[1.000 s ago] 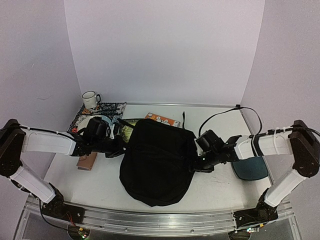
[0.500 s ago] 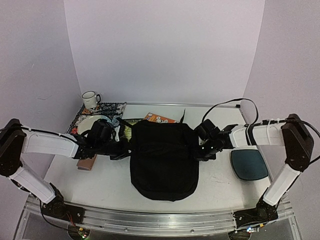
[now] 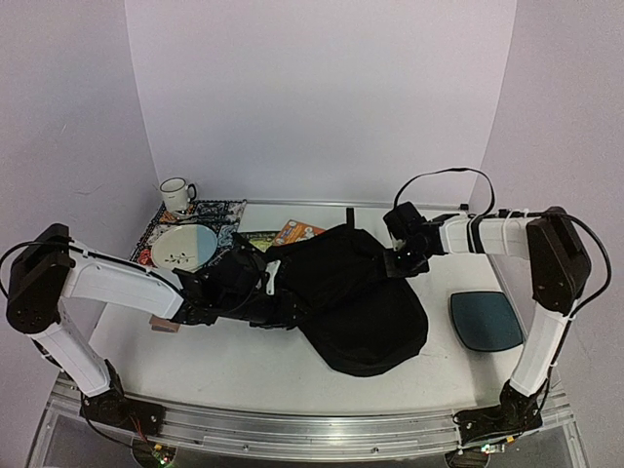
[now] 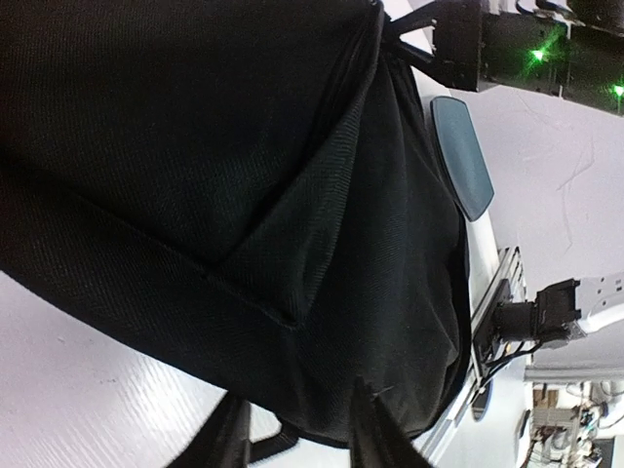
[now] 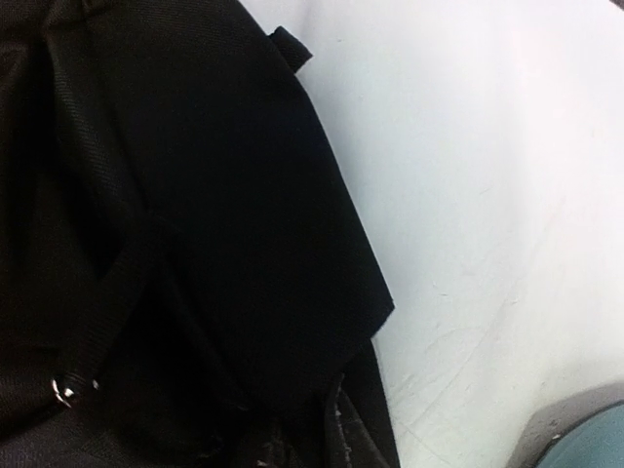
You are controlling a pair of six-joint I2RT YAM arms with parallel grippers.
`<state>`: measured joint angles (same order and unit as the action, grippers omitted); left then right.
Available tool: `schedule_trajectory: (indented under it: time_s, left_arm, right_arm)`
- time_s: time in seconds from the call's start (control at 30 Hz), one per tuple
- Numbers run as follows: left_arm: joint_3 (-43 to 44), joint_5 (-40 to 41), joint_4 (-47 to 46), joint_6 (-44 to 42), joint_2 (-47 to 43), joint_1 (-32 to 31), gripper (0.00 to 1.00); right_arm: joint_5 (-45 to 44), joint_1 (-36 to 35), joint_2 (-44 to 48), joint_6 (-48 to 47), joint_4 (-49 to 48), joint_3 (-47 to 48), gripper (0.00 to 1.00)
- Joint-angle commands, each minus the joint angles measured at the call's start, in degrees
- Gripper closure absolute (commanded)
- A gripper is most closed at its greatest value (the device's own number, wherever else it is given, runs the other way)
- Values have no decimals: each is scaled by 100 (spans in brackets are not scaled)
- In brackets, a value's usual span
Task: Pack the student bag
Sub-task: Adjust the student bag with the book.
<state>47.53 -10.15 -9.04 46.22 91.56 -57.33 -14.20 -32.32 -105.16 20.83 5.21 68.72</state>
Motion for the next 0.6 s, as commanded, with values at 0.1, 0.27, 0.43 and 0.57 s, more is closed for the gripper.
schedule_trajectory:
  time_s: [0.1, 0.27, 0.43, 0.57]
  left_arm:
    - [-257, 665, -220, 7, -859, 81, 43]
    - [-671, 781, 87, 293, -1207, 447, 39]
    - [-987, 472, 4, 579, -1271, 901, 38]
    - [-734, 254, -94, 514, -1003, 949, 37]
  right_arm:
    - [145, -205, 750, -170, 99, -33, 66]
    - [151, -728, 1285, 132, 169, -407, 54]
    - [242, -1476, 1558, 341, 234, -530, 47]
    - [381, -1959, 1600, 592, 254, -556, 44]
